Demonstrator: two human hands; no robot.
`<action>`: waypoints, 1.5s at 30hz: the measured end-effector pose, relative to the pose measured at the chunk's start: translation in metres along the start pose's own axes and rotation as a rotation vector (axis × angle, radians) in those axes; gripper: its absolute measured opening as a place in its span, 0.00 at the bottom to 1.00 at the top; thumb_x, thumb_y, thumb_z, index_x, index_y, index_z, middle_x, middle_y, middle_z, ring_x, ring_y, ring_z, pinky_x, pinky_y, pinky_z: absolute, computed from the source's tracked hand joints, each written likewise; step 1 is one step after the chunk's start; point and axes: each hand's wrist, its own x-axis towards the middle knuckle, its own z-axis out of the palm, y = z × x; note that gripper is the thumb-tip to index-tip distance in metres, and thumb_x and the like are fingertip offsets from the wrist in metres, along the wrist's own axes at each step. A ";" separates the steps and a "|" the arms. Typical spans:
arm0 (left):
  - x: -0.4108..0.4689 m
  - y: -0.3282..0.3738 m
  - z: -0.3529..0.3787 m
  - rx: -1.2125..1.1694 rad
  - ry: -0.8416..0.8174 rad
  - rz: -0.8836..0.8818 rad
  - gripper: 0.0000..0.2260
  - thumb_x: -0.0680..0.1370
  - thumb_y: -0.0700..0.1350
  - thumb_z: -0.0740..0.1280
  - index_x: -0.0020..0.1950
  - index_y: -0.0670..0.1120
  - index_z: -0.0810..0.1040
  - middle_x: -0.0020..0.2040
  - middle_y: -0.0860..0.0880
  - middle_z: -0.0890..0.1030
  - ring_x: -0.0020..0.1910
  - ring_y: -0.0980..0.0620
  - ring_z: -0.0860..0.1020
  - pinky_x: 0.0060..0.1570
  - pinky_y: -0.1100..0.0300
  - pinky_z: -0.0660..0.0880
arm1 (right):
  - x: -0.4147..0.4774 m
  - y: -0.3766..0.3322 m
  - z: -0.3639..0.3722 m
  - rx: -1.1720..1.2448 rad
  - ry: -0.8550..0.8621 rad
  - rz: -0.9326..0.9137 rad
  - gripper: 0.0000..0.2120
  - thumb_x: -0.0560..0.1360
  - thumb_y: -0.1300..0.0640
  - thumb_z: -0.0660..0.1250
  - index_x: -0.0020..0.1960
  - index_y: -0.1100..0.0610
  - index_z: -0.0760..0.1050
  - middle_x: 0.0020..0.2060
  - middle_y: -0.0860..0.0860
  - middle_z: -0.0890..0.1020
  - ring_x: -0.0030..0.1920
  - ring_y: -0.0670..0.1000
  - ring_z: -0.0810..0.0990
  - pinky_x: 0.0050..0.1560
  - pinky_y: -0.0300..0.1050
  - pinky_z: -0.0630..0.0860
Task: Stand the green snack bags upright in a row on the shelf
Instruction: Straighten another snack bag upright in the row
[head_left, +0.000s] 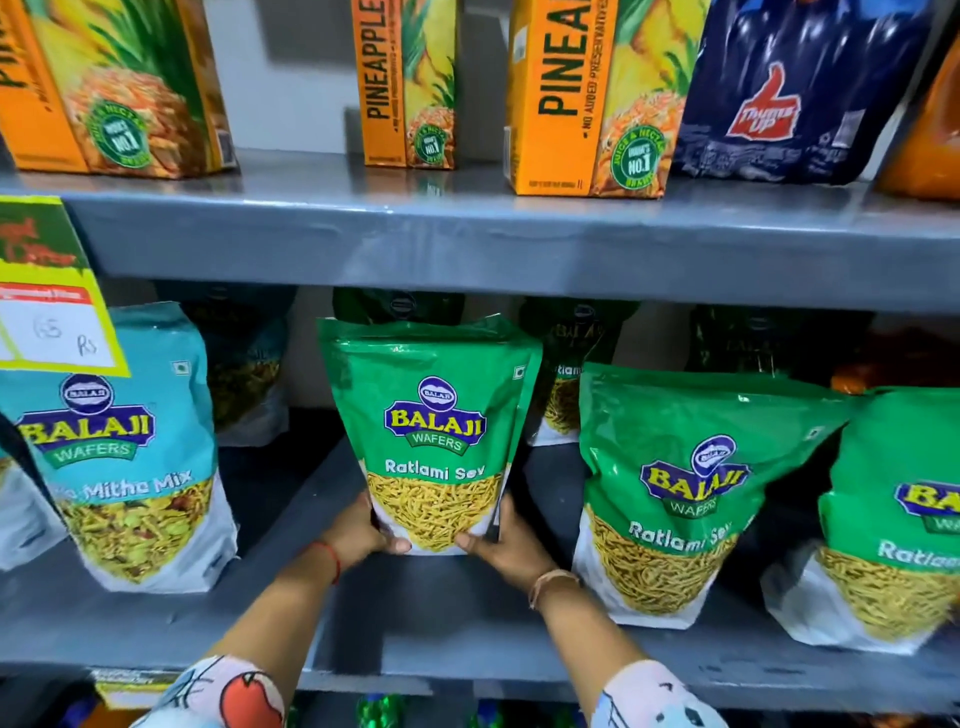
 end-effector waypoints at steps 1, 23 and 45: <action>0.001 0.002 -0.001 -0.008 0.001 0.004 0.41 0.47 0.40 0.75 0.60 0.43 0.67 0.56 0.43 0.76 0.58 0.46 0.73 0.62 0.52 0.69 | 0.002 -0.003 -0.002 0.006 -0.004 -0.010 0.37 0.68 0.59 0.72 0.70 0.56 0.55 0.63 0.50 0.72 0.65 0.49 0.71 0.68 0.42 0.64; -0.037 -0.011 -0.024 0.108 -0.006 -0.020 0.31 0.56 0.41 0.75 0.57 0.49 0.70 0.59 0.45 0.78 0.61 0.45 0.75 0.66 0.47 0.68 | -0.023 -0.015 0.012 0.194 0.027 0.029 0.20 0.62 0.67 0.75 0.50 0.51 0.75 0.52 0.56 0.82 0.52 0.53 0.80 0.59 0.48 0.74; -0.051 0.008 -0.070 -0.907 0.329 0.292 0.02 0.63 0.40 0.73 0.31 0.46 0.84 0.31 0.53 0.85 0.31 0.58 0.83 0.32 0.67 0.79 | 0.003 -0.118 0.059 0.955 0.496 -0.233 0.03 0.69 0.59 0.69 0.39 0.56 0.82 0.32 0.47 0.86 0.35 0.46 0.82 0.47 0.47 0.79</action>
